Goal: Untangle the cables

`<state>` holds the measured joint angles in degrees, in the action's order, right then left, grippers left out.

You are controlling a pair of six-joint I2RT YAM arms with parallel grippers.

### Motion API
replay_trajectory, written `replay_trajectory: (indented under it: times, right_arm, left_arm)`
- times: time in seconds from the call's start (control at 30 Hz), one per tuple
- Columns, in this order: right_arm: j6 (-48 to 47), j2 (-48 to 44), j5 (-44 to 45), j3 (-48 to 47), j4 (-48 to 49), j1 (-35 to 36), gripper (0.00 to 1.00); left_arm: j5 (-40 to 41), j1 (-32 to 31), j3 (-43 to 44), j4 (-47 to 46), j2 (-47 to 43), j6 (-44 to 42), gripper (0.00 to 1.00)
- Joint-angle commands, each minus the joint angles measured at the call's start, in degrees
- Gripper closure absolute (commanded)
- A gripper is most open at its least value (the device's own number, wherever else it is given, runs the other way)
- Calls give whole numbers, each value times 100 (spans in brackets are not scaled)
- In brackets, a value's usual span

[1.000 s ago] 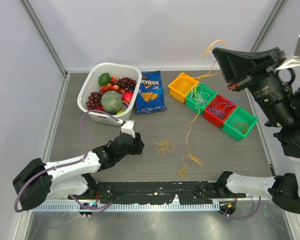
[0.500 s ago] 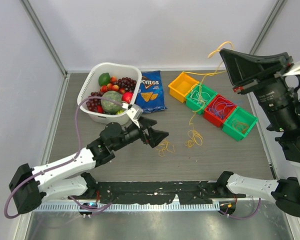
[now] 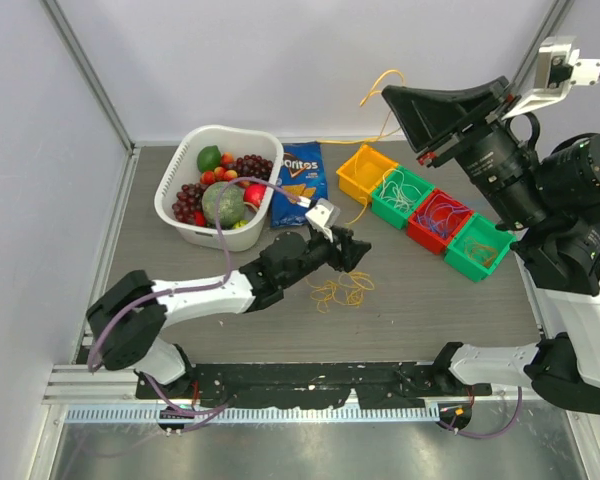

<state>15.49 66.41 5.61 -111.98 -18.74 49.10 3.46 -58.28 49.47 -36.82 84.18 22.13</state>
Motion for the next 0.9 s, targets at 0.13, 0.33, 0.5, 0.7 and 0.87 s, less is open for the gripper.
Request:
replay_trajectory:
  times: [0.13,0.33,0.5,0.7,0.87]
  right_arm:
    - [332,284,-218,-1430,450,12,99]
    - [359,258,-279,-1695,828,12,99]
    - [69,39,71,-1292,881,12,99]
    - [-291,-251,519,-816,899,12,99]
    - [-441,-77,486,-1413,846,20,99]
  left_arm:
    - [1534,141,-1280,-1169,1170,211,55]
    - [1535,291,-1880,-1197,1101,459,57]
    - [1508,291,-2003,-460,416,389,58]
    - [1490,291,-2354,253,-779,82,56]
    - [1964,317,-2600,851,-1341,-147,55]
